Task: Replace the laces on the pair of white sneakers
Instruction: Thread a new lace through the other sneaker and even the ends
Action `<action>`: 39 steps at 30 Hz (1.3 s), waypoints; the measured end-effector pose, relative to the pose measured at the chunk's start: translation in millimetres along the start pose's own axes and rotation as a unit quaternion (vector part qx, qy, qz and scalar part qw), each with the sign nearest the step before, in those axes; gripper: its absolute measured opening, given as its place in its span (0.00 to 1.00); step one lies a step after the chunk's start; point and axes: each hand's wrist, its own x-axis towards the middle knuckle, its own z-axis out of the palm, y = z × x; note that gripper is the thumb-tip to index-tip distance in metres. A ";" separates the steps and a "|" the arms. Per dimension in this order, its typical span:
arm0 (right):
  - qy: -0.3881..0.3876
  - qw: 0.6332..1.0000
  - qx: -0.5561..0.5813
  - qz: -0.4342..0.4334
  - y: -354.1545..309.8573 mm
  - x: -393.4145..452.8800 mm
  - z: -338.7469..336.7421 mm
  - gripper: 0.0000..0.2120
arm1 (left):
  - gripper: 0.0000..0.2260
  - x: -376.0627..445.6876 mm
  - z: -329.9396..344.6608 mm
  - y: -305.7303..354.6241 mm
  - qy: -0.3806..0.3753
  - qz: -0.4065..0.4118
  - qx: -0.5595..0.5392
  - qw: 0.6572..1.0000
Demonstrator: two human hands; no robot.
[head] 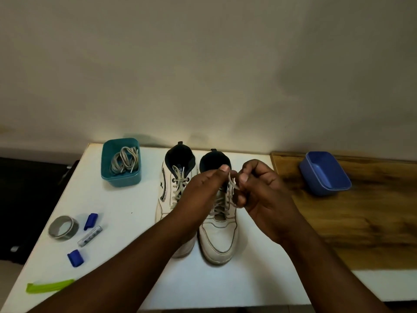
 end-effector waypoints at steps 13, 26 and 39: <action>0.043 0.951 -0.291 0.097 14.0 2.1 9.1 0.29 | 0.08 -12.3 5.8 -6.8 0.097 0.075 0.120 0.985; 0.124 0.967 -0.224 0.012 21.5 4.0 13.0 0.18 | 0.13 -25.3 21.1 -21.5 0.145 -0.014 0.094 0.985; -0.033 0.768 -0.636 -0.060 34.7 -0.9 7.5 0.10 | 0.11 -9.9 -26.3 4.3 0.081 -0.026 0.147 0.986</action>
